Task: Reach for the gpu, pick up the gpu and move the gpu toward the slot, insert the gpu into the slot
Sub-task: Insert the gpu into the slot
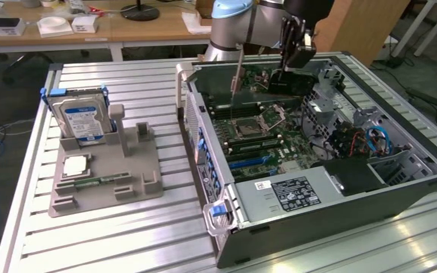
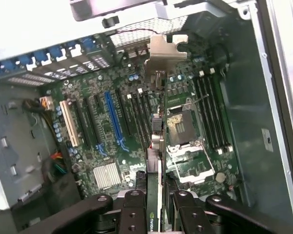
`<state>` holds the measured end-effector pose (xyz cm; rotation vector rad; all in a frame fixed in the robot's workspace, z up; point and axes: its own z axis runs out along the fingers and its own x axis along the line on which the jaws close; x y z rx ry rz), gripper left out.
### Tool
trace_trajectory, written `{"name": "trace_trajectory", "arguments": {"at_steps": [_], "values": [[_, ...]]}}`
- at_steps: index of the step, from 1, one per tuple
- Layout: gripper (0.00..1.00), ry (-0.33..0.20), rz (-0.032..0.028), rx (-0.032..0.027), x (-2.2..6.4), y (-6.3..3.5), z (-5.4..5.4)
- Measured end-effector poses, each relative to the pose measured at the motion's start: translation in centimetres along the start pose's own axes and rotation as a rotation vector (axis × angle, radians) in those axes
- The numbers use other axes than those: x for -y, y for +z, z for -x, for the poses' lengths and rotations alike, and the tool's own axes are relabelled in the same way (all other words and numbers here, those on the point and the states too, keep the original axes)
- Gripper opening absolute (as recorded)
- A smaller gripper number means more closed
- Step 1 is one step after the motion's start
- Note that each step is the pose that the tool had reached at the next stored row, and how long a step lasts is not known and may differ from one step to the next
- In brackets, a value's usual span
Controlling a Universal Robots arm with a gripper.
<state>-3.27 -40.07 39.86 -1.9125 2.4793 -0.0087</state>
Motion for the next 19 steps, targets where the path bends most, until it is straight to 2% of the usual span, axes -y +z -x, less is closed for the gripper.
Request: {"name": "trace_trajectory", "arguments": {"at_steps": [4, 8, 14, 18, 19], "values": [[0.26, -0.072, -0.0001, 0.0010, 0.00, 0.20, 0.0], [0.26, -0.134, -0.0050, 0.0028, 0.00, 0.46, 0.0], [0.26, -0.159, -0.0102, 0.0036, -0.01, 1.07, 0.0], [0.26, -0.180, -0.0192, 0.0038, -0.01, 1.33, 0.0], [0.26, -0.180, -0.0207, 0.0042, -0.01, 1.65, 0.0]]}}
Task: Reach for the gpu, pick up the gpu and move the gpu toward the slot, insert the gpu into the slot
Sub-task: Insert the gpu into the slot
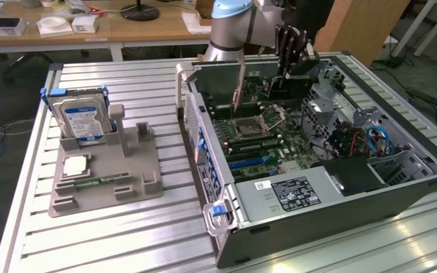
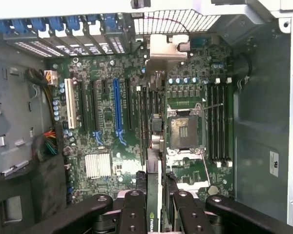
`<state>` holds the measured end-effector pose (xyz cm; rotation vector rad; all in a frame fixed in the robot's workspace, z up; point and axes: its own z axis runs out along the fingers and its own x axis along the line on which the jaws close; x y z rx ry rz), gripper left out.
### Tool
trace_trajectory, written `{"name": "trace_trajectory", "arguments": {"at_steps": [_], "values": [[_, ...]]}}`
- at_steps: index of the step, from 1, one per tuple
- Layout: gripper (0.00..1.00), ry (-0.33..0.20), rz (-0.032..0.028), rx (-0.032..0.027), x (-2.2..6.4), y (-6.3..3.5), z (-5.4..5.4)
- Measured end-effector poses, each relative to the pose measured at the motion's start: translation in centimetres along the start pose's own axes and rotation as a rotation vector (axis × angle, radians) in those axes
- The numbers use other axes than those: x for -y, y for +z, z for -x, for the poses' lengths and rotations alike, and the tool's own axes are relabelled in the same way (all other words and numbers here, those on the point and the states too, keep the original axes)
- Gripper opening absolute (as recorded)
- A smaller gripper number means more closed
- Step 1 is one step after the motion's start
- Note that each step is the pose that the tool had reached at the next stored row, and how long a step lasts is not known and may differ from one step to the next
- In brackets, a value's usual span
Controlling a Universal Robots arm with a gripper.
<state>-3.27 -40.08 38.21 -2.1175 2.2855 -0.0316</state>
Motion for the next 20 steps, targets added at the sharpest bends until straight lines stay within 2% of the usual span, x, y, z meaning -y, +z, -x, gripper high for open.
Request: {"name": "trace_trajectory", "arguments": {"at_steps": [8, 9, 12, 20], "values": [[0.26, 0.002, -0.0001, -0.0004, -0.06, 1.51, 0.0], [0.26, 0.002, -0.0002, -0.0007, -0.07, 2.03, -0.1], [0.26, 0.002, -0.0002, -0.0008, -0.09, 2.66, -0.2], [0.26, 0.002, -0.0002, -0.0007, -0.11, 3.60, -0.2]]}}
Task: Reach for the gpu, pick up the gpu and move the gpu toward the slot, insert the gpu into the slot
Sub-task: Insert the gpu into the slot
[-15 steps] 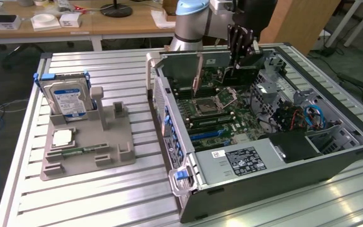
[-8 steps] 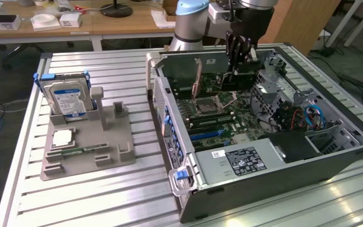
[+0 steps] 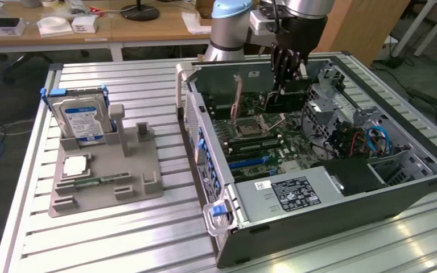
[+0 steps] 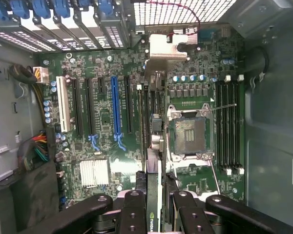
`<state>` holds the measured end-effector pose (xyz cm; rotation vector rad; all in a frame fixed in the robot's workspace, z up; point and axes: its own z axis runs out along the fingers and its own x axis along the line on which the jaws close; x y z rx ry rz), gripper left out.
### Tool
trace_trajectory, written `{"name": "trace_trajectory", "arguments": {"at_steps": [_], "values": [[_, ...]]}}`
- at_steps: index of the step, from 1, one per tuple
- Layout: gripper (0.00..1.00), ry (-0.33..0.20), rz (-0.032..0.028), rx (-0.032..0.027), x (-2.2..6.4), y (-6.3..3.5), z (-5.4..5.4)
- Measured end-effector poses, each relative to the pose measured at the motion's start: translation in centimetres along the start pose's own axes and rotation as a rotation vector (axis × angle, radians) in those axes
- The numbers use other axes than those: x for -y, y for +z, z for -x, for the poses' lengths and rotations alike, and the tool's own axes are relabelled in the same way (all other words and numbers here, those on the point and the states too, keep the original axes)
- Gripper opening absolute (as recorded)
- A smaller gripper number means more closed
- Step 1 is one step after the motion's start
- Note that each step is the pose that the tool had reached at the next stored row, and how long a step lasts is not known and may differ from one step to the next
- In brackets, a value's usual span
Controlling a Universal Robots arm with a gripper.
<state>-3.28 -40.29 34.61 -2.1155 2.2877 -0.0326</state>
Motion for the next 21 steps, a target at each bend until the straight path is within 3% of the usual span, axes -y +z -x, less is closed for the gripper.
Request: {"name": "trace_trajectory", "arguments": {"at_steps": [11, 21], "values": [[0.26, 0.000, 0.0001, -0.0003, 0.02, 0.90, -0.7], [0.26, 0.003, 0.0004, -0.0009, -0.28, 2.53, -1.2]]}}
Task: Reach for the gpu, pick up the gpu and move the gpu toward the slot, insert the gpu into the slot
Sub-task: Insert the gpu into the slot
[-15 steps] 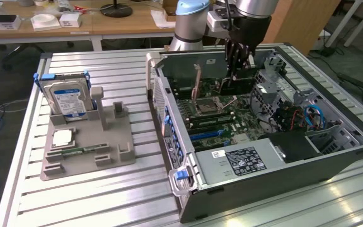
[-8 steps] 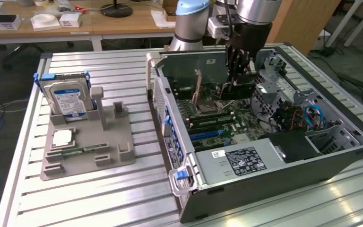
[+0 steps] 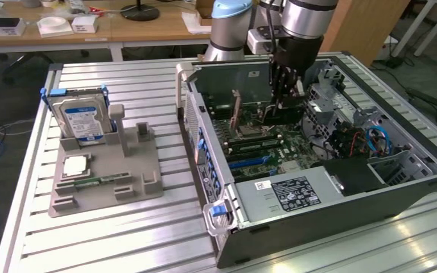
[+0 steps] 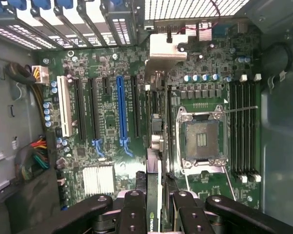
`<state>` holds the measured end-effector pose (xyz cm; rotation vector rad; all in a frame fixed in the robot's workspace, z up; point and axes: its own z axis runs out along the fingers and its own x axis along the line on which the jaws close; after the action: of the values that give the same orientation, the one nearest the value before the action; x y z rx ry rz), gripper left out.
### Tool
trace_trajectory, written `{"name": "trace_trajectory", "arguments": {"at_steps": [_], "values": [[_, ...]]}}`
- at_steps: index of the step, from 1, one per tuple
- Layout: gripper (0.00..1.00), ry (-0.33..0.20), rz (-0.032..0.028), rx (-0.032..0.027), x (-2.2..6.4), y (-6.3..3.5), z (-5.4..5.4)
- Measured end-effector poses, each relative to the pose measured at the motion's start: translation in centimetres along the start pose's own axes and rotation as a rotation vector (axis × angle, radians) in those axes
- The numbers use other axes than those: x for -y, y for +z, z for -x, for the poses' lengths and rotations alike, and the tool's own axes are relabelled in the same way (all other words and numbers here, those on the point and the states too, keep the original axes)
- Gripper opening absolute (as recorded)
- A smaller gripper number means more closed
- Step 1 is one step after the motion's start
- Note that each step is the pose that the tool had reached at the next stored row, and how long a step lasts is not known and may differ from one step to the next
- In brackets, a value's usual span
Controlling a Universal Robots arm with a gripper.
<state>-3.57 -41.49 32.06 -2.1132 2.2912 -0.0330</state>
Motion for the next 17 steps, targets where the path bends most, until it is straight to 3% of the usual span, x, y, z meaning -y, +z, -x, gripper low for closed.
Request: {"name": "trace_trajectory", "arguments": {"at_steps": [7, 13, 14, 17], "values": [[0.26, 0.002, -0.0003, -0.0067, -0.07, 0.94, 0.0], [0.26, 0.003, 0.0011, -0.0182, -0.18, 1.43, -0.4], [0.26, 0.003, 0.0012, -0.0252, -0.18, 1.46, -0.4], [0.26, 0.002, -0.0002, -0.0541, -0.16, 1.51, -0.6]]}}
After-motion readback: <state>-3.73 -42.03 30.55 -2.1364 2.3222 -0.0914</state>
